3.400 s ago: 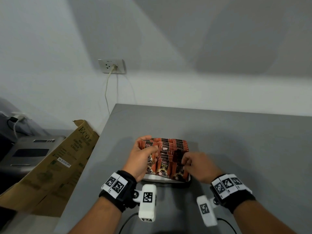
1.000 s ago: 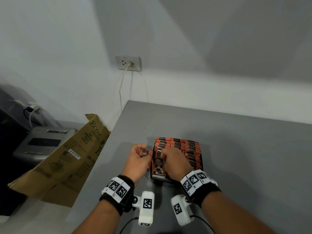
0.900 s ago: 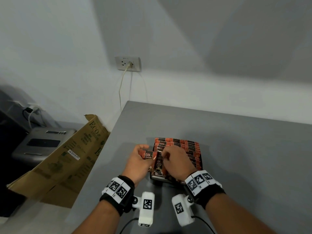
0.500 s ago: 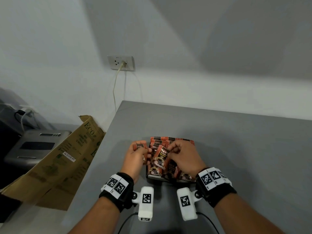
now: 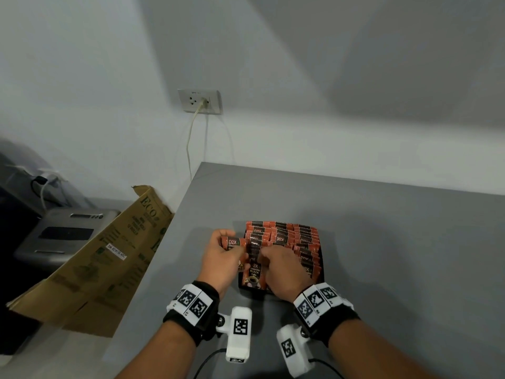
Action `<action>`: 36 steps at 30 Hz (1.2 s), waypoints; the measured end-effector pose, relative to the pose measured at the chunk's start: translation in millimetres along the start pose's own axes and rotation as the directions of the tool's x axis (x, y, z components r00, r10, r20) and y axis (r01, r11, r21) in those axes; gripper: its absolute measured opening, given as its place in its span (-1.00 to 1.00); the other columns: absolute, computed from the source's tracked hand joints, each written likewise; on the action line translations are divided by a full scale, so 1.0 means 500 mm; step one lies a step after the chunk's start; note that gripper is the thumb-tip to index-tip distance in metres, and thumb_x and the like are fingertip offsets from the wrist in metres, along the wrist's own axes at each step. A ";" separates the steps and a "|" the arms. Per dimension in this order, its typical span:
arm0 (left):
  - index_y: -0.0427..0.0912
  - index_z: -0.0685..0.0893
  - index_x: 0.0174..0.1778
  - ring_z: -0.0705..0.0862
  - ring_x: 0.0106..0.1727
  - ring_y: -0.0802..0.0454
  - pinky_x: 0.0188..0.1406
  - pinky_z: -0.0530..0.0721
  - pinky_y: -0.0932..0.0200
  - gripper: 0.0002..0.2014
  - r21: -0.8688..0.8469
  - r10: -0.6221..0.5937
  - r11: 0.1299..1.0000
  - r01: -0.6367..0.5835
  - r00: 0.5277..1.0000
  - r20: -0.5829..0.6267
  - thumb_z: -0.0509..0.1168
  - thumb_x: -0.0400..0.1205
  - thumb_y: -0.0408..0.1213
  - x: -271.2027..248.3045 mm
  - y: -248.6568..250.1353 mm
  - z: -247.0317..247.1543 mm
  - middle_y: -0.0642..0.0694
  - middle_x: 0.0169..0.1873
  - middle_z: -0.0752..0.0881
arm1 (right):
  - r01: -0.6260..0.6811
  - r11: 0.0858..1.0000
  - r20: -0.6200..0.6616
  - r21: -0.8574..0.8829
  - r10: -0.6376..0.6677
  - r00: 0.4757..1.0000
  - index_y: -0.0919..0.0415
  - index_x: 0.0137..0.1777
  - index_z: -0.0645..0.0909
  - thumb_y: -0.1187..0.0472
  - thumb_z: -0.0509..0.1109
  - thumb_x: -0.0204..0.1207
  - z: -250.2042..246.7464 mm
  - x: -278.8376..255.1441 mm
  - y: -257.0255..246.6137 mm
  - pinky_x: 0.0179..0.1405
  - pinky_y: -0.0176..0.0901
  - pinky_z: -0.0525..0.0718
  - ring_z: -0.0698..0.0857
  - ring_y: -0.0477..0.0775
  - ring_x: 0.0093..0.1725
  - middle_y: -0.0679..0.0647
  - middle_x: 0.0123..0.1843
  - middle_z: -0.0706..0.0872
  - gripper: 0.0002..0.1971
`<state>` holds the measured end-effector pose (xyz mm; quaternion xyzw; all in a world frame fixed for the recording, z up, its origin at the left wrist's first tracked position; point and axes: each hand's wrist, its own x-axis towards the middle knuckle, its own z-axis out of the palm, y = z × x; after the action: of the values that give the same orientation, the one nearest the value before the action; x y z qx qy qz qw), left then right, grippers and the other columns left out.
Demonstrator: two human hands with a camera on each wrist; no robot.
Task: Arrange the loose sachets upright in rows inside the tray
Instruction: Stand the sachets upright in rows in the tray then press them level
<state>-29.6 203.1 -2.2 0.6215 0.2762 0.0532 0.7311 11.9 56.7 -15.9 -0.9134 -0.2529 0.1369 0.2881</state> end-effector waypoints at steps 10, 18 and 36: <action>-0.15 0.60 0.15 0.76 -0.15 -0.12 -0.02 0.74 -0.12 -0.52 0.127 0.053 0.987 -0.094 0.955 0.292 0.43 0.43 -0.72 -0.020 -0.006 0.036 -0.29 -0.10 0.80 | -0.024 0.855 -0.121 0.518 0.101 0.988 0.03 0.05 0.78 0.27 0.56 0.49 -0.076 -0.022 0.014 -0.05 -0.37 0.67 0.76 -0.19 -0.15 -0.05 -0.13 0.82 -0.82; 0.00 0.70 0.00 0.62 -0.36 -0.20 -0.34 0.66 -0.12 -0.77 0.191 0.065 0.974 -0.124 0.954 0.291 0.16 0.67 -0.35 -0.004 -0.002 0.064 -0.24 -0.29 0.72 | -0.151 0.894 -0.166 0.421 0.239 0.957 -0.05 -0.11 0.67 0.32 0.54 0.46 -0.155 -0.069 0.133 -0.04 0.01 0.75 0.81 -0.03 -0.18 -0.03 -0.23 0.83 -0.79; 0.16 0.69 -0.15 0.48 -0.02 0.20 0.03 0.47 0.19 -0.88 0.696 0.304 0.353 -0.625 0.781 0.546 0.43 0.56 -0.21 0.012 -0.090 0.085 0.27 -0.17 0.67 | -0.172 0.982 -0.118 -0.077 0.163 0.980 0.09 0.02 0.66 0.32 0.47 0.44 -0.058 -0.100 0.162 0.19 -0.13 0.58 0.50 -0.01 0.21 -0.17 0.04 0.49 -0.80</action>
<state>-16.4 158.2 -43.3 0.9478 -0.0500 0.0162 0.3145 12.8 -40.6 -35.8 -0.9493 -0.1643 0.0987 0.2491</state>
